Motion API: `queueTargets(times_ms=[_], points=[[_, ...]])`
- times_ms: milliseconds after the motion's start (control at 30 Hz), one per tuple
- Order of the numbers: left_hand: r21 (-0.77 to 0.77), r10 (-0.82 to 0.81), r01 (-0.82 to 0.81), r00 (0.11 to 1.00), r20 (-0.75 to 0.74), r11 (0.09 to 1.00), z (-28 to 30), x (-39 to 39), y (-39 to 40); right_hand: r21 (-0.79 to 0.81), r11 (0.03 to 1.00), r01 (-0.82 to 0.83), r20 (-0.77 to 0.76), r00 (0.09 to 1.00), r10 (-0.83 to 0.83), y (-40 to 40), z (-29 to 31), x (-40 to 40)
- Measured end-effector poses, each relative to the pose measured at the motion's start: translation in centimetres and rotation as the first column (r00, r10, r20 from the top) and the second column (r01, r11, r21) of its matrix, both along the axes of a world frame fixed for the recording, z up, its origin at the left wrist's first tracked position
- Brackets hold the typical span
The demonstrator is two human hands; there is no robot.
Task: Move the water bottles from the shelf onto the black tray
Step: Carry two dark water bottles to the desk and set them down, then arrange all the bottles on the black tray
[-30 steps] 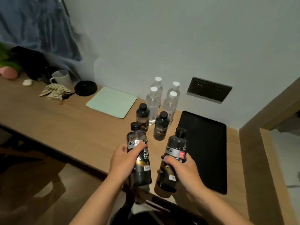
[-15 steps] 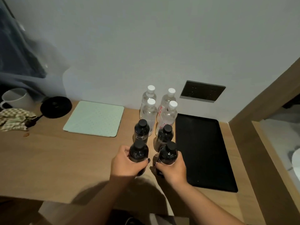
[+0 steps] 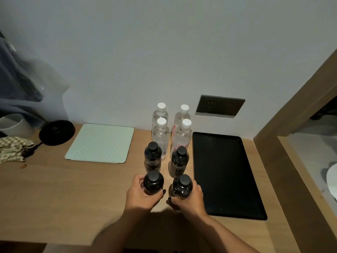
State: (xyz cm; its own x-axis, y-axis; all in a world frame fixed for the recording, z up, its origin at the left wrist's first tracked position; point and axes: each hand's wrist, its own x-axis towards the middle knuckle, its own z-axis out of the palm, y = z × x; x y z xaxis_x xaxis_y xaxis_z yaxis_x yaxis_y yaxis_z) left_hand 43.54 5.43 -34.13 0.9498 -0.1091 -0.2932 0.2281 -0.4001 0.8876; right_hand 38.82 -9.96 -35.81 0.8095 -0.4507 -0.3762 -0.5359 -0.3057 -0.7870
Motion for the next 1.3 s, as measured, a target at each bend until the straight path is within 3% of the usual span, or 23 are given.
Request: queueTargets(times_ms=[167,367,567,800,967,1167,1300], points=[[-0.058,0.007,0.002,0.987,0.159,0.998,2.9,-0.2,-1.4,0.026,0.987,-0.16,-0.016,0.987,0.16,-2.5,1.9,-0.1],[-0.066,0.078,-0.059,0.937,0.341,0.996,6.8,1.8,-3.5,0.019,0.911,-0.412,0.06,0.91,0.411,-6.6,6.0,0.2],[0.015,0.025,-0.036,0.887,0.461,0.999,9.8,4.3,-7.3,0.033,0.918,-0.396,0.135,0.911,0.388,-10.4,10.0,2.0],[0.093,-0.069,0.029,0.886,0.458,0.995,10.8,8.7,-9.7,-0.092,0.955,-0.281,0.227,0.928,0.295,-13.3,15.0,6.4],[0.274,-0.195,0.075,0.874,0.444,0.959,12.1,14.4,-10.6,-0.201,0.946,-0.254,0.262,0.917,0.302,-13.3,17.8,12.3],[0.499,-0.353,0.154,0.874,0.334,0.853,10.8,18.8,-11.8,-0.327,0.893,-0.311,0.117,0.924,0.364,-11.9,16.7,18.9],[0.634,-0.437,0.162,0.846,0.304,0.756,8.8,19.5,-12.1,-0.328,0.878,-0.349,0.024,0.926,0.377,-11.5,14.4,21.3]])
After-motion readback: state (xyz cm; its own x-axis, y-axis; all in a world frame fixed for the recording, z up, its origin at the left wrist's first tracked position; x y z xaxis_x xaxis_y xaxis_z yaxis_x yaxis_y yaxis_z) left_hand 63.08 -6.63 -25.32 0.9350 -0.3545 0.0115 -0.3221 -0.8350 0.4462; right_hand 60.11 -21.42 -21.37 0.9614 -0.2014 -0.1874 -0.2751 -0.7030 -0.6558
